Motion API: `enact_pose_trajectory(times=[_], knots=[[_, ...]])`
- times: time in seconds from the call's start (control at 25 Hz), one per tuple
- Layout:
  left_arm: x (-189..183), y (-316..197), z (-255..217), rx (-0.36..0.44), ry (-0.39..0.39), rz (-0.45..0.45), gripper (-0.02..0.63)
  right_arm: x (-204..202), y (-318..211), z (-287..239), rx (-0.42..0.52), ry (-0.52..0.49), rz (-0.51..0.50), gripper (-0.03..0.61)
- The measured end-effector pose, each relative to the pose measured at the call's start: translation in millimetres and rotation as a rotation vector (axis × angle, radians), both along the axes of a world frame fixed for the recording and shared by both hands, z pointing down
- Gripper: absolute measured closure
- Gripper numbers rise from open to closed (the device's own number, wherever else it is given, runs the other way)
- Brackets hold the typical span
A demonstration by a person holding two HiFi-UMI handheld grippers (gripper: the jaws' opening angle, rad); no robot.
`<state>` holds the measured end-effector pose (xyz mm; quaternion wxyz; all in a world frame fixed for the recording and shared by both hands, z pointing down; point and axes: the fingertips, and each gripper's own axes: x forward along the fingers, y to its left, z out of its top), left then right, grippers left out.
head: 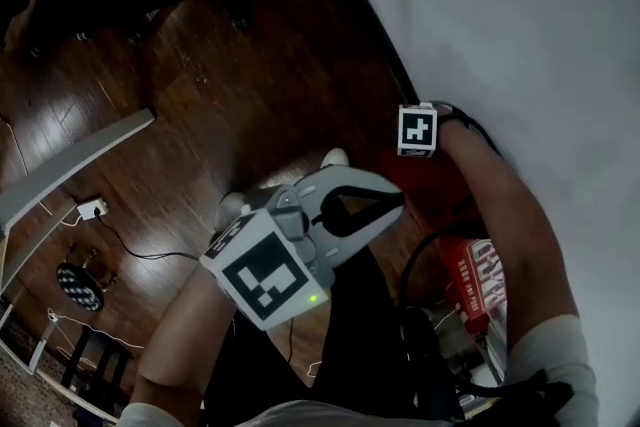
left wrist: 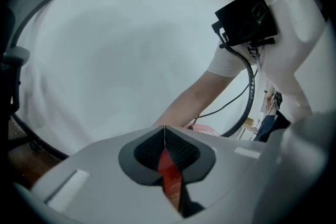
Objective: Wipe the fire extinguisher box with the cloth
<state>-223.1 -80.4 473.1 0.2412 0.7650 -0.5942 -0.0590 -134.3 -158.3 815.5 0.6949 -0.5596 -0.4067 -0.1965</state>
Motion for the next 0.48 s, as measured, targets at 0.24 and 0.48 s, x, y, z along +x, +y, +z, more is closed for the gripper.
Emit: enact_pose_trajectory(times=[0.24, 0.48], knots=[[18, 35, -73, 0.12, -0.093, 0.175, 0.612, -59, 0, -113, 0.12, -0.237, 0.347, 0.528], [59, 96, -160, 0.213, -0.139, 0.386, 0.614, -43, 52, -283, 0.091, -0.605, 0.897, 0.528]])
